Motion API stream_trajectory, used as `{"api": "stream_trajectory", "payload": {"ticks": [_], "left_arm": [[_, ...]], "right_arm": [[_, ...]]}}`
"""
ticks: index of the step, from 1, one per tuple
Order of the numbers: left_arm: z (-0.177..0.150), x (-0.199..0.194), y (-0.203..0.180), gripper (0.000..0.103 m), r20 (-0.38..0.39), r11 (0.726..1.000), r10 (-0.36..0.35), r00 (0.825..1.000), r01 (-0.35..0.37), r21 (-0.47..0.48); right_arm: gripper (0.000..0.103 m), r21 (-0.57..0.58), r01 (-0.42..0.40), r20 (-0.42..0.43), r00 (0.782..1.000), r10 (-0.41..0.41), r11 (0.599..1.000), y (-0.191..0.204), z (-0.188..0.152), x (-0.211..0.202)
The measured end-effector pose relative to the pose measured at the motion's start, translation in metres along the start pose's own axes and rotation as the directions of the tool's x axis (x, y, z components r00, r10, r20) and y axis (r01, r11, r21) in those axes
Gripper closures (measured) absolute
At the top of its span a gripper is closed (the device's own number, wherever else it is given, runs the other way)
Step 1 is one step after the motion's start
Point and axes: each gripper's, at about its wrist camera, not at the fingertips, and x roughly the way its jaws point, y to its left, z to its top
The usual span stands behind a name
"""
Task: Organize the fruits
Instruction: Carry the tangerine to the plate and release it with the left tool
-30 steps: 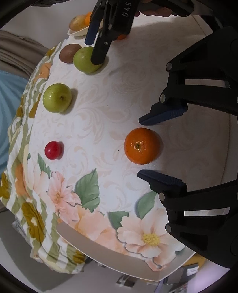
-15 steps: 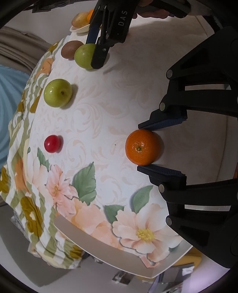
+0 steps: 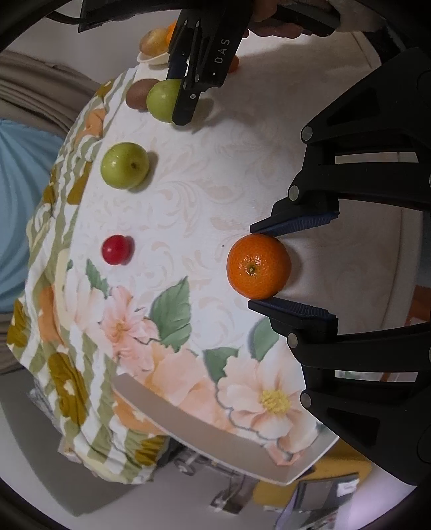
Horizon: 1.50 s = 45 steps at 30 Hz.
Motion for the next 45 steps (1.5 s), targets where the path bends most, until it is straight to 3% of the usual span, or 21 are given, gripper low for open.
{"api": "stream_trajectory", "payload": {"ticks": [13, 22, 32, 45], "left_arm": [[0.028, -0.052, -0.005, 0.058, 0.065, 0.992, -0.061, 0.996, 0.053, 0.119], [0.054, -0.080, -0.028, 0.058, 0.086, 0.959, -0.175, 0.981, 0.150, 0.240], [0.089, -0.094, -0.103, 0.058, 0.096, 0.888, -0.296, 0.951, 0.237, 0.394], [0.131, -0.064, -0.227, 0.058, 0.037, 0.835, -0.385, 0.922, 0.332, 0.438]], "right_arm": [[0.053, 0.094, 0.038, 0.081, 0.996, -0.046, 0.995, 0.010, 0.001, -0.062], [0.053, 0.252, 0.112, 0.113, 0.983, -0.144, 0.961, -0.007, -0.012, -0.117], [0.053, 0.397, 0.192, 0.129, 0.957, -0.261, 0.898, -0.055, -0.036, -0.167], [0.053, 0.481, 0.238, 0.098, 0.942, -0.322, 0.844, -0.154, -0.066, -0.193]]}}
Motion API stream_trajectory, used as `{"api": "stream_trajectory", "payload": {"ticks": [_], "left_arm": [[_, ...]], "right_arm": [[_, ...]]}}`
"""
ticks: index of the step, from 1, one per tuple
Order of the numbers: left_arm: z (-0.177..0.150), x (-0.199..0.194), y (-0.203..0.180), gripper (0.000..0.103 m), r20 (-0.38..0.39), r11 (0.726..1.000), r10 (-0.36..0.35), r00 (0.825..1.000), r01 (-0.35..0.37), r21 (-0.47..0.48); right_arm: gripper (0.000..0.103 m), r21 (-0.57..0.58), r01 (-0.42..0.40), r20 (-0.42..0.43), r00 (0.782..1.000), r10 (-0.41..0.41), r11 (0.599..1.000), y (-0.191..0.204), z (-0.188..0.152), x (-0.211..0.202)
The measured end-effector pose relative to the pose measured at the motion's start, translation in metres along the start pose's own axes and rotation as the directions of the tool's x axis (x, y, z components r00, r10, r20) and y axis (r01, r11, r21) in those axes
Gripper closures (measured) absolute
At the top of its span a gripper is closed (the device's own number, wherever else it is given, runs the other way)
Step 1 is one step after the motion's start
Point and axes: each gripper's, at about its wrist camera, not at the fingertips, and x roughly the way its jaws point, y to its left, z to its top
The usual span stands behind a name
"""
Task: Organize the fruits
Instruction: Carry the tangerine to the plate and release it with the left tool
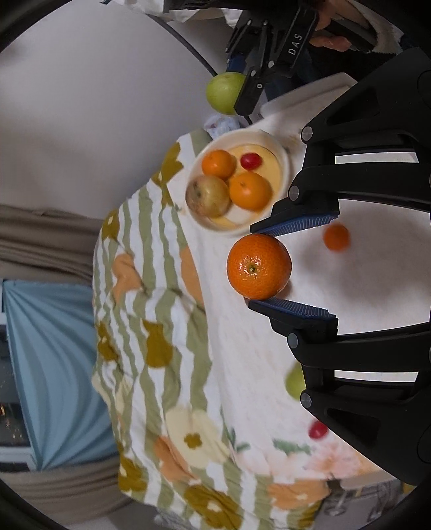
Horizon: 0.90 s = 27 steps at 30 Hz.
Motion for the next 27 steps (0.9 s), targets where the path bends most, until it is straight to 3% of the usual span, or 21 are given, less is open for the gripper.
{"api": "stream_trajectory", "payload": {"ticks": [6, 14, 27], "left_arm": [[0.020, 0.054, -0.026, 0.058, -0.056, 0.999, -0.052, 0.997, 0.052, -0.008], [0.030, 0.117, -0.046, 0.058, -0.123, 0.998, -0.057, 0.991, 0.057, -0.006], [0.028, 0.164, -0.058, 0.058, -0.177, 0.999, -0.041, 0.983, 0.045, 0.019]], "right_arm": [[0.053, 0.019, 0.009, -0.025, 1.000, -0.009, 1.000, -0.039, 0.005, 0.018], [0.053, 0.030, -0.004, -0.076, 0.997, 0.007, 1.000, -0.072, 0.001, 0.045], [0.053, 0.044, -0.014, -0.096, 0.995, 0.019, 0.999, -0.092, -0.005, 0.068]]}}
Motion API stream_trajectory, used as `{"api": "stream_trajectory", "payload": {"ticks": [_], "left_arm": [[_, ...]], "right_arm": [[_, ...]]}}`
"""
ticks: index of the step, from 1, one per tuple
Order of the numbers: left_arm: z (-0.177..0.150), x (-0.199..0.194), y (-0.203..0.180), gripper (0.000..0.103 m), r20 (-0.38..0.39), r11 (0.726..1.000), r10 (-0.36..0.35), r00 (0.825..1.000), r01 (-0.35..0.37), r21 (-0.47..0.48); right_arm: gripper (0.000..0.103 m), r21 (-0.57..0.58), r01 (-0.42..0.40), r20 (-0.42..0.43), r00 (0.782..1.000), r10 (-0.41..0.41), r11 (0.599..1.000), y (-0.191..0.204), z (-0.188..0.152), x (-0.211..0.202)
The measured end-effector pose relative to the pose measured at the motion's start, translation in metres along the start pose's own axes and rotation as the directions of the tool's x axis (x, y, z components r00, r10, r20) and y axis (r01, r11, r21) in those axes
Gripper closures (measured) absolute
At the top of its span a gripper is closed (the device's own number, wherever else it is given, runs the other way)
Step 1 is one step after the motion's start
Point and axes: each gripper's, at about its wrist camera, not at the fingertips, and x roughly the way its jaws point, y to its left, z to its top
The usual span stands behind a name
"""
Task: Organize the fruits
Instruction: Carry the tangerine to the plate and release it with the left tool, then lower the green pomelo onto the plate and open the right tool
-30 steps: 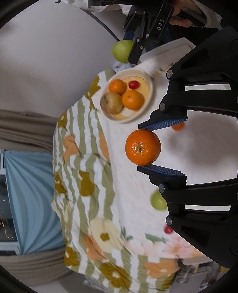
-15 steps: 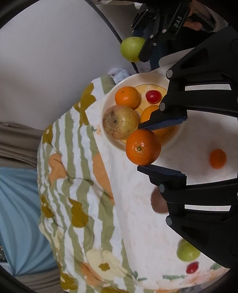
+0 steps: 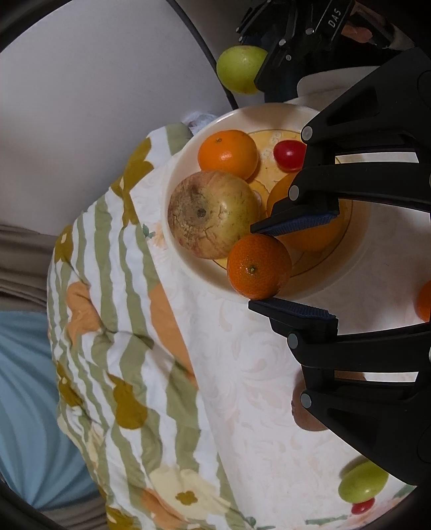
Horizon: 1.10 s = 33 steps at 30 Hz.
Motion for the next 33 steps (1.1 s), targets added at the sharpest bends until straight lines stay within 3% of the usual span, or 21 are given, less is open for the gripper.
{"api": "stream_trajectory", "payload": {"ticks": [6, 8, 9, 10, 26, 33], "left_arm": [[0.001, -0.001, 0.001, 0.055, 0.002, 1.000, 0.023, 1.000, -0.023, 0.009], [0.001, -0.003, 0.002, 0.030, 0.007, 0.999, 0.049, 0.999, -0.049, 0.012], [0.000, -0.006, 0.003, 0.004, 0.020, 0.998, 0.057, 0.998, -0.057, 0.011], [-0.001, -0.011, 0.004, 0.000, 0.041, 0.998, 0.058, 0.998, -0.058, 0.007], [-0.028, -0.076, 0.035, 0.000, 0.074, 0.985, 0.162, 0.984, -0.156, -0.075], [-0.048, -0.085, 0.046, 0.000, 0.052, 0.977, 0.183, 0.982, -0.175, -0.124]], "right_arm": [[0.053, 0.011, 0.000, 0.006, 1.000, 0.000, 1.000, -0.002, 0.000, 0.000], [0.053, 0.011, 0.001, 0.011, 1.000, -0.001, 1.000, -0.002, 0.000, -0.002], [0.053, 0.011, 0.000, 0.013, 1.000, -0.001, 1.000, -0.002, 0.000, -0.002], [0.053, 0.011, 0.000, 0.016, 1.000, 0.000, 1.000, -0.001, 0.000, -0.003], [0.053, -0.018, -0.048, -0.007, 0.999, 0.047, 0.999, 0.011, 0.000, 0.011], [0.053, -0.044, -0.064, -0.009, 0.998, 0.063, 0.997, 0.016, -0.005, 0.027]]}}
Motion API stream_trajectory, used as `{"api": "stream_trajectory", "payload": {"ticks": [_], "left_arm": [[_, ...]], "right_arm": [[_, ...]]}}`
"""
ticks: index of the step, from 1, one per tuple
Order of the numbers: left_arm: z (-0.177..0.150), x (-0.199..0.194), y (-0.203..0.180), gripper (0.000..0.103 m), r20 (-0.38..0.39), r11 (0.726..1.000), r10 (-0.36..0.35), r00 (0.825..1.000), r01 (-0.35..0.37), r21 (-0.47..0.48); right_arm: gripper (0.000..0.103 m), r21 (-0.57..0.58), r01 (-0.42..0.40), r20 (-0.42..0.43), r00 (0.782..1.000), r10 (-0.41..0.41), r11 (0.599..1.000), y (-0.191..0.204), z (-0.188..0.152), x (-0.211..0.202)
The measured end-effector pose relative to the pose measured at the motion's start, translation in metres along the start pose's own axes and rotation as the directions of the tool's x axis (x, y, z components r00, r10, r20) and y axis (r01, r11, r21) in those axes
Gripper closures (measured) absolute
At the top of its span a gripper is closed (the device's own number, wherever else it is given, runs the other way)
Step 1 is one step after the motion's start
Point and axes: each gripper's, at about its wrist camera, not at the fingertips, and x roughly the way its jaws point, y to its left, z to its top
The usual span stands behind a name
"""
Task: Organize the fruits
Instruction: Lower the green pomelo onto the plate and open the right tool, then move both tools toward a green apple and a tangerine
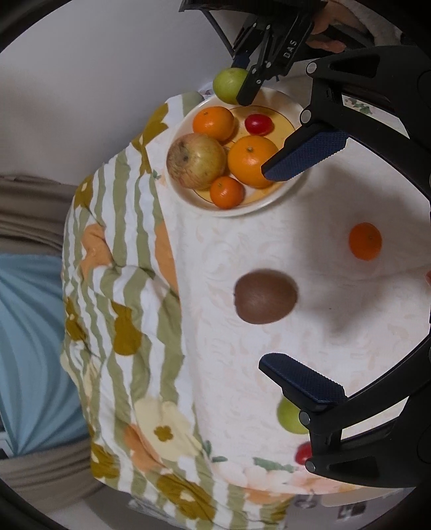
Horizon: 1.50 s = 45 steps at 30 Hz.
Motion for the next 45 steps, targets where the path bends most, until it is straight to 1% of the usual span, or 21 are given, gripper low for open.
{"api": "stream_trajectory", "payload": {"ticks": [6, 7, 8, 9, 10, 11, 13, 17, 21, 22, 25, 28, 31, 36, 39, 42, 45], "left_arm": [[-0.008, -0.005, 0.002, 0.000, -0.001, 0.999, 0.038, 0.999, -0.038, -0.005], [-0.009, -0.006, 0.003, 0.000, -0.001, 0.999, 0.043, 0.999, -0.043, -0.008], [-0.010, -0.006, 0.004, 0.000, -0.002, 0.999, 0.045, 0.999, -0.045, -0.011], [-0.011, -0.008, 0.006, 0.000, -0.001, 0.999, 0.048, 0.999, -0.048, -0.016], [-0.012, -0.009, 0.007, 0.000, 0.000, 0.998, 0.051, 0.999, -0.051, -0.021], [-0.013, -0.011, 0.008, 0.000, 0.002, 0.998, 0.052, 0.999, -0.052, -0.028], [-0.015, -0.014, 0.010, 0.000, 0.005, 0.998, 0.053, 0.999, -0.053, -0.037], [-0.020, -0.024, 0.013, 0.000, 0.013, 0.997, 0.055, 0.998, -0.054, -0.047], [-0.021, -0.042, 0.015, 0.000, 0.036, 0.996, 0.072, 0.997, -0.071, -0.044], [-0.021, -0.047, 0.015, 0.000, 0.043, 0.996, 0.079, 0.996, -0.077, -0.043], [-0.022, -0.065, 0.019, 0.000, 0.063, 0.994, 0.102, 0.993, -0.099, -0.047], [-0.027, -0.082, 0.026, 0.000, 0.080, 0.992, 0.120, 0.990, -0.115, -0.058], [-0.035, -0.097, 0.041, 0.000, 0.092, 0.988, 0.139, 0.986, -0.132, -0.081], [-0.049, -0.119, 0.074, 0.000, 0.112, 0.984, 0.146, 0.983, -0.133, -0.119], [-0.056, -0.130, 0.096, 0.000, 0.124, 0.984, 0.152, 0.981, -0.139, -0.110], [-0.060, -0.141, 0.119, 0.000, 0.146, 0.987, 0.143, 0.979, -0.130, -0.093], [-0.062, -0.144, 0.146, 0.000, 0.155, 0.992, 0.113, 0.981, -0.102, -0.076]], "right_arm": [[0.053, 0.000, -0.001, -0.007, 1.000, 0.001, 1.000, -0.001, -0.002, 0.009], [0.052, 0.003, 0.002, -0.002, 1.000, -0.002, 1.000, -0.002, -0.003, 0.009], [0.039, 0.005, 0.000, 0.010, 1.000, -0.001, 1.000, -0.002, -0.003, 0.007], [0.029, 0.005, 0.000, 0.026, 1.000, 0.000, 1.000, -0.002, -0.002, 0.004], [0.008, 0.001, 0.005, 0.050, 0.999, -0.005, 1.000, -0.003, -0.001, 0.000], [0.000, -0.002, 0.014, 0.066, 0.998, -0.014, 1.000, -0.003, 0.000, -0.003], [0.000, -0.005, 0.034, 0.090, 0.995, -0.033, 0.999, -0.003, 0.001, -0.008], [0.000, 0.006, 0.035, 0.105, 0.994, -0.036, 0.999, -0.004, 0.003, -0.013], [0.000, -0.010, 0.039, 0.134, 0.990, -0.037, 0.999, -0.002, 0.006, -0.024], [0.000, -0.015, 0.037, 0.133, 0.990, -0.035, 0.999, -0.001, 0.006, -0.027], [0.000, -0.022, 0.008, 0.075, 0.997, -0.006, 1.000, 0.001, 0.008, -0.033], [0.000, -0.033, 0.015, 0.069, 0.998, -0.012, 0.999, 0.006, 0.007, -0.041], [0.000, -0.053, 0.032, 0.076, 0.997, -0.027, 0.998, 0.017, 0.008, -0.053], [0.000, -0.068, 0.060, 0.105, 0.993, -0.052, 0.996, 0.043, 0.007, -0.074], [0.000, -0.054, 0.074, 0.127, 0.990, -0.066, 0.996, 0.062, 0.005, -0.086], [0.000, -0.033, 0.094, 0.149, 0.985, -0.088, 0.995, 0.085, 0.004, -0.093], [0.000, -0.012, 0.104, 0.145, 0.984, -0.101, 0.995, 0.107, 0.001, -0.094]]}}
